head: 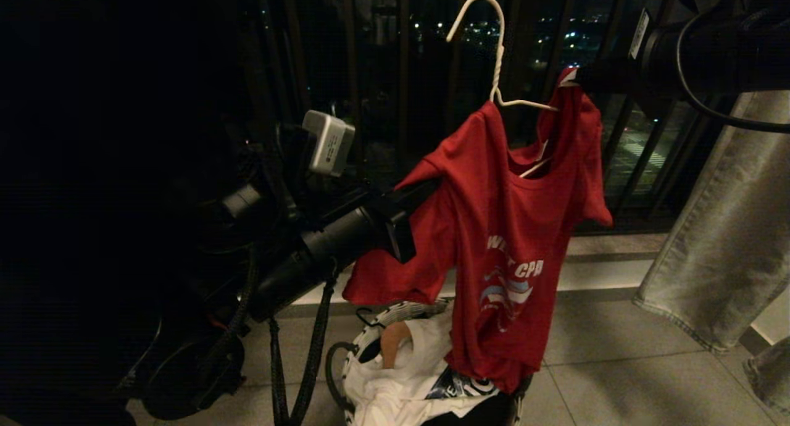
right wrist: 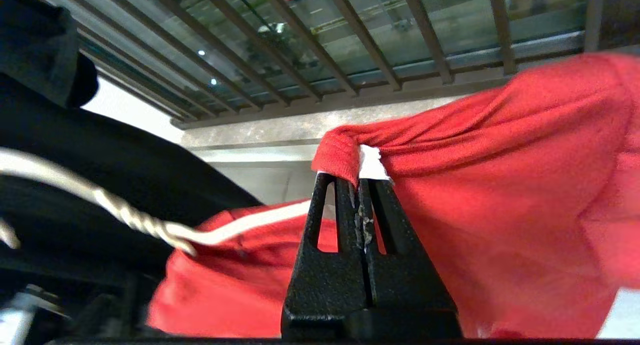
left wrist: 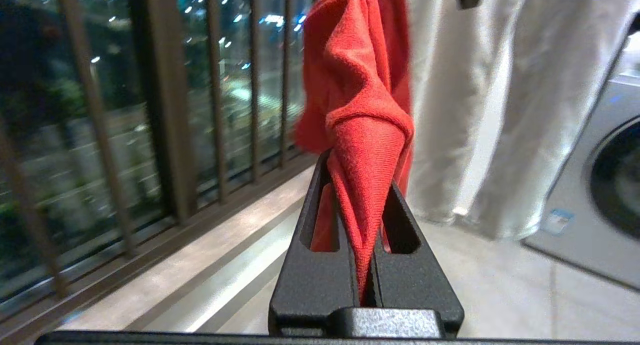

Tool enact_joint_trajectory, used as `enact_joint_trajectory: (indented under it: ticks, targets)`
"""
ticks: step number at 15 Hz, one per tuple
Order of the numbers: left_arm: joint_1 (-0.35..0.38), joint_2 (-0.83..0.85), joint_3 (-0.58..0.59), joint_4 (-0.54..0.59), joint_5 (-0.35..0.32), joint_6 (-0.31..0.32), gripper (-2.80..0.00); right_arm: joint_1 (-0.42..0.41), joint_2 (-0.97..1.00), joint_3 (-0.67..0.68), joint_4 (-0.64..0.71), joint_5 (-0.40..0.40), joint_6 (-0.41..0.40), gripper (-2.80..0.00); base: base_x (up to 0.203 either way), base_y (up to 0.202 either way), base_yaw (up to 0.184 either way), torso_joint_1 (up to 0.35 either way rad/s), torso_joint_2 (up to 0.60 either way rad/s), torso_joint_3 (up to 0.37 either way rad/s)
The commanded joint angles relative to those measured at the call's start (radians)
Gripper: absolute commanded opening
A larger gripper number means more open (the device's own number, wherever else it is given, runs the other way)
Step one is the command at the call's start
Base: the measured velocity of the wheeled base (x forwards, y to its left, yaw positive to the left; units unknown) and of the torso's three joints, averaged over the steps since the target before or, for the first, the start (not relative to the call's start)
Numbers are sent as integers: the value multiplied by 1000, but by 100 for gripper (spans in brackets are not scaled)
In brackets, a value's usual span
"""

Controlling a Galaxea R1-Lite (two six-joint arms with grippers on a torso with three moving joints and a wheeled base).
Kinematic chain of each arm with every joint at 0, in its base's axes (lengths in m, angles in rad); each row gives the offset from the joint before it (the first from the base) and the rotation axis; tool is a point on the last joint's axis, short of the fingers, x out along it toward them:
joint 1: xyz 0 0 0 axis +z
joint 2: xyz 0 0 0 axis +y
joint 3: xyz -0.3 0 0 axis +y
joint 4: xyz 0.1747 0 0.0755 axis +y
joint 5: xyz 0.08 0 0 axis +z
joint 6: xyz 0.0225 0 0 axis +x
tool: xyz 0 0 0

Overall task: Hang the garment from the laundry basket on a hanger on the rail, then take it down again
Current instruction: Hang the clothes on the clothes rack

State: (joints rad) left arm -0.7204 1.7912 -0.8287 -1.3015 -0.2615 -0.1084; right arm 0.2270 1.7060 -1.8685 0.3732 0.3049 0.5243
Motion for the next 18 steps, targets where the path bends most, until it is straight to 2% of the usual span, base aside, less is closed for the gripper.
enact_joint_trajectory:
  ticks: [1, 4, 12, 18]
  targets:
    - [-15, 54, 32, -85, -2, -8, -280, 3, 3, 0, -4, 3, 24, -280, 0, 0, 0, 0, 0, 0]
    - [-23, 122, 58, -223, -3, -42, -280, 5, 3, 0, -8, 3, 31, -280, 0, 0, 0, 0, 0, 0]
    - [-19, 171, 31, -229, 1, -47, -280, 12, -28, 1, -2, 5, 48, -280, 0, 0, 0, 0, 0, 0]
    - [-19, 176, 7, -229, 7, -47, -280, 64, -26, 25, 1, 3, 46, -280, 0, 0, 0, 0, 0, 0]
